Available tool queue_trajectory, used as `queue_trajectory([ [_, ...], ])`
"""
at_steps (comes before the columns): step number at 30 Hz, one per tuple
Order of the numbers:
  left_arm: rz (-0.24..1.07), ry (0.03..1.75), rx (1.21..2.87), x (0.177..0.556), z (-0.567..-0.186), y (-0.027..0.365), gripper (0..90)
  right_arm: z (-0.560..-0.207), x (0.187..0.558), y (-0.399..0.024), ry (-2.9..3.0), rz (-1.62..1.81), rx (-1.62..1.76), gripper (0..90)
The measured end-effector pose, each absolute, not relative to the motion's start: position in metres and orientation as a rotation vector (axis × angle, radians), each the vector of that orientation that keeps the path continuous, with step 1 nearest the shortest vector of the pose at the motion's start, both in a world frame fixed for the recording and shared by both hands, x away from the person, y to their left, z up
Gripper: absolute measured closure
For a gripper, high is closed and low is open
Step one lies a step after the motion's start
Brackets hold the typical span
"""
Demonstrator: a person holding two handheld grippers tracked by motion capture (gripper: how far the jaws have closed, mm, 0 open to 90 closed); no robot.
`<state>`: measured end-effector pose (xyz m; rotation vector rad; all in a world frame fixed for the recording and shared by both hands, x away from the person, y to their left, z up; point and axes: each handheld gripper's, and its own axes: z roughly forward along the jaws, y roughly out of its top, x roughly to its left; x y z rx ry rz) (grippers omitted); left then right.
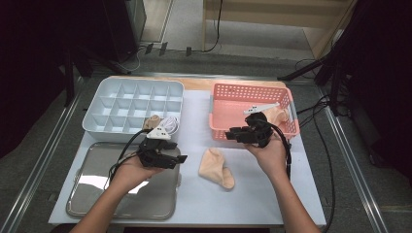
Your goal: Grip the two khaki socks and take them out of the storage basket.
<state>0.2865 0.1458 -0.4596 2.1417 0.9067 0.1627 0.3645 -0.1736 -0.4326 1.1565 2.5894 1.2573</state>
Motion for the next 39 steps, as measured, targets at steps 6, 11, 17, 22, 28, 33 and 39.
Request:
queue_trajectory([
  [6,0.164,0.906,2.143,0.286,-0.460,0.146,38.1,-0.425,0.375,-0.181,2.555,1.249,1.171,61.6],
  [11,0.166,0.920,2.134,0.287,-0.459,0.149,38.1,-0.419,0.386,-0.189,2.519,1.233,1.198,54.8],
  [17,0.166,0.916,2.134,0.287,-0.459,0.149,38.1,-0.416,0.398,-0.204,2.482,1.201,1.231,51.1],
  [22,0.163,0.915,2.136,0.288,-0.460,0.148,38.1,-0.414,0.410,-0.221,2.444,1.187,1.283,50.0],
  [28,0.164,0.916,2.133,0.288,-0.459,0.149,38.1,-0.412,0.421,-0.237,2.396,1.161,1.320,49.9],
  [33,0.165,0.913,2.134,0.288,-0.459,0.148,38.1,-0.414,0.428,-0.246,2.369,1.154,1.353,49.0],
  [39,0.164,0.910,2.132,0.287,-0.460,0.147,38.1,-0.423,0.436,-0.256,2.339,1.092,1.390,49.0],
])
